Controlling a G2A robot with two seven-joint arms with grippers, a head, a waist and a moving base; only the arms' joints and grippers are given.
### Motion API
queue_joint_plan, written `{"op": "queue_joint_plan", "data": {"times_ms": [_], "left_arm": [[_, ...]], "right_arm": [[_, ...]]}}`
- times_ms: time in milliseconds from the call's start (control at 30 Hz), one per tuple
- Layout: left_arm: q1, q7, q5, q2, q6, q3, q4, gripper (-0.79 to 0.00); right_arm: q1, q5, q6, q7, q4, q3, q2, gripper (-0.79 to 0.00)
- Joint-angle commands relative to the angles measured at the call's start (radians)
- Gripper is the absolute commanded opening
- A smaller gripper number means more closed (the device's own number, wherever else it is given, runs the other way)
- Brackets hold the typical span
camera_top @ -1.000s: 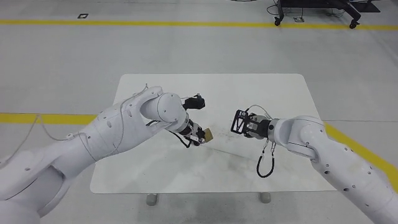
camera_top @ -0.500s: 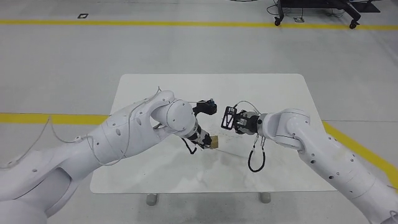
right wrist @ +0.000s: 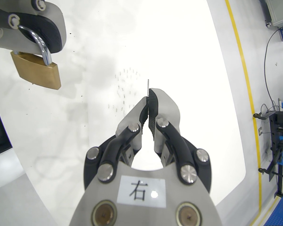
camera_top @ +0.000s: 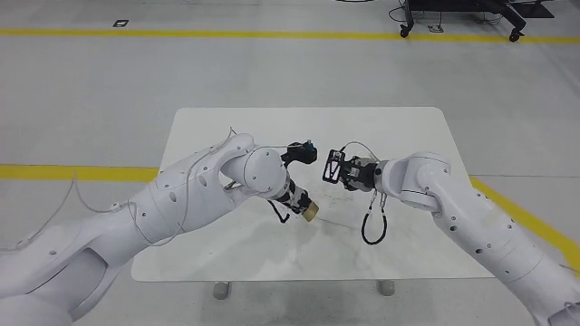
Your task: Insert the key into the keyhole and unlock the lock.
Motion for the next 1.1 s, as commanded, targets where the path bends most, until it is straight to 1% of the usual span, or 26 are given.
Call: {"op": "queue_joint_plan", "data": {"times_ms": [0,100,167,333,433,500,567,667,933,1000,1067], "left_arm": [[0.018,0.038,-0.003,0.002,0.007,-0.018,-0.009,-0.785],[0.044,0.081,-0.013,0.007,0.013,-0.047,-0.020,-0.785],[0.050,0.079,-0.021,0.007,0.019,-0.061,-0.017,-0.785],[0.057,0.076,-0.044,0.010,0.014,-0.107,0.042,-0.785],[0.070,0.105,-0.060,0.017,0.022,-0.148,0.056,-0.785],[0.094,0.118,-0.105,0.028,-0.008,-0.191,0.061,-0.785],[0.116,0.109,-0.133,0.039,-0.043,-0.225,0.062,-0.785],[0.154,0.096,-0.222,0.049,-0.103,-0.275,0.075,-0.785],[0.158,0.100,-0.227,0.049,-0.106,-0.276,0.074,-0.785],[0.178,0.107,-0.253,0.049,-0.130,-0.288,0.077,-0.785],[0.197,0.078,-0.329,0.049,-0.178,-0.312,0.096,-0.785]], "right_arm": [[0.008,0.005,-0.002,0.001,0.010,0.005,-0.003,-0.785],[0.010,0.016,0.013,-0.010,0.016,0.012,-0.007,-0.785],[0.004,0.012,0.034,-0.015,0.016,0.015,-0.010,-0.785],[-0.043,-0.010,0.064,-0.012,-0.016,0.059,0.001,-0.785],[-0.083,-0.017,0.084,-0.017,-0.033,0.105,0.012,-0.785],[-0.110,-0.002,0.086,-0.037,-0.040,0.147,0.021,-0.785],[-0.137,0.003,0.079,-0.051,-0.052,0.182,0.029,-0.785],[-0.173,0.019,0.060,-0.080,-0.070,0.220,0.037,-0.785],[-0.185,0.002,0.058,-0.080,-0.079,0.233,0.040,-0.785],[-0.195,0.023,0.058,-0.112,-0.071,0.238,0.039,-0.785],[-0.204,0.063,0.042,-0.156,-0.054,0.251,0.038,-0.785]]}}
